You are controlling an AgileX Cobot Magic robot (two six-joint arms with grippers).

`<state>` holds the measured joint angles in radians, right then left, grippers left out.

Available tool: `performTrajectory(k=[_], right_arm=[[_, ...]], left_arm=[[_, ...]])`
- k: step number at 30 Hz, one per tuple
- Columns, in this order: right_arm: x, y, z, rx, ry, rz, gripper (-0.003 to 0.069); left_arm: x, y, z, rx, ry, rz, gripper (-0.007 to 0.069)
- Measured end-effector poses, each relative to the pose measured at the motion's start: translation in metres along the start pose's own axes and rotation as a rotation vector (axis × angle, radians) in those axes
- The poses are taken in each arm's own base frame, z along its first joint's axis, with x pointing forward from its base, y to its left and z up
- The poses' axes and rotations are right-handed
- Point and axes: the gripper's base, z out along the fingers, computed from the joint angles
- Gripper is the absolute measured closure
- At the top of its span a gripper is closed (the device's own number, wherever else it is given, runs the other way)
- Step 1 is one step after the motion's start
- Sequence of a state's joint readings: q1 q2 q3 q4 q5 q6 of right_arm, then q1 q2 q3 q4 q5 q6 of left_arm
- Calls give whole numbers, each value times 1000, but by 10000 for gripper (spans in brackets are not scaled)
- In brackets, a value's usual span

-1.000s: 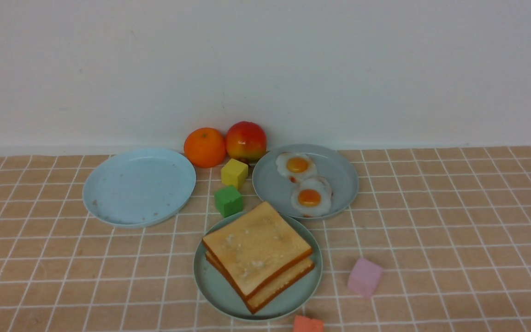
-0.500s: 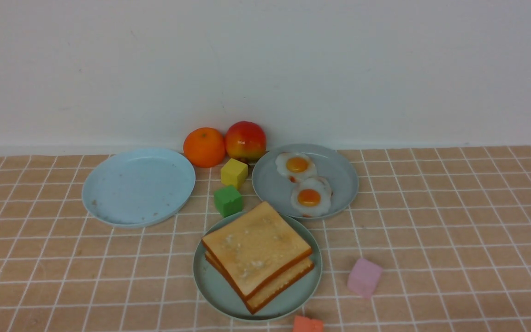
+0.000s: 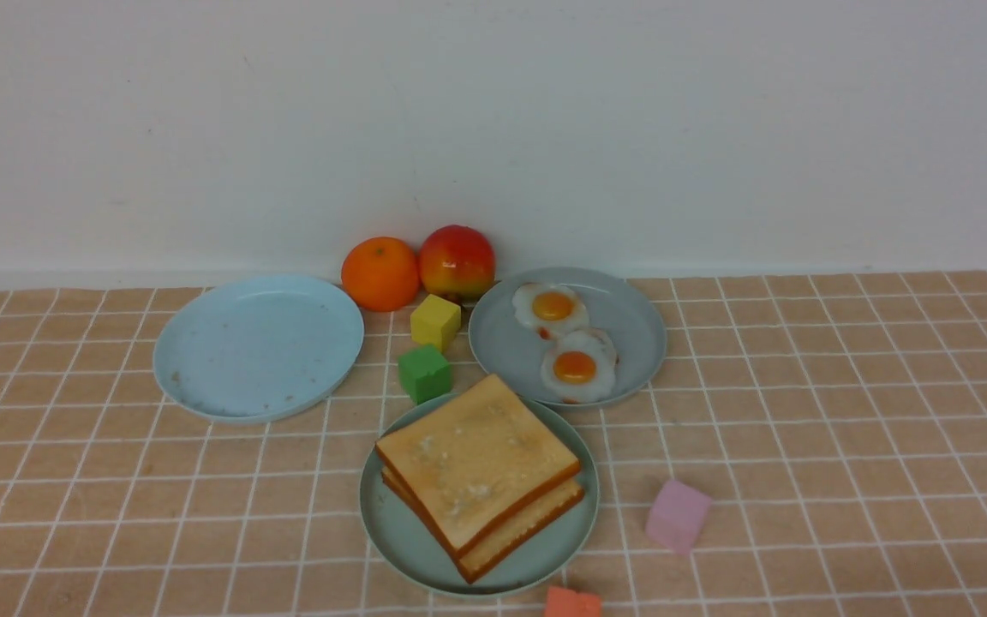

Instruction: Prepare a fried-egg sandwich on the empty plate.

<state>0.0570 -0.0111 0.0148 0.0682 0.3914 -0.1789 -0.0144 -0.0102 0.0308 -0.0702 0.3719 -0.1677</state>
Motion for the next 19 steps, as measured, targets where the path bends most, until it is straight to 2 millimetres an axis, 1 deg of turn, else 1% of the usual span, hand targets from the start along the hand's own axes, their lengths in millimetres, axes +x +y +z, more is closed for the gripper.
performTrajectory(k=[19], right_arm=[[0, 0, 0, 0, 0, -2, 574]], left_arm=[[0, 0, 0, 0, -2, 0, 627]])
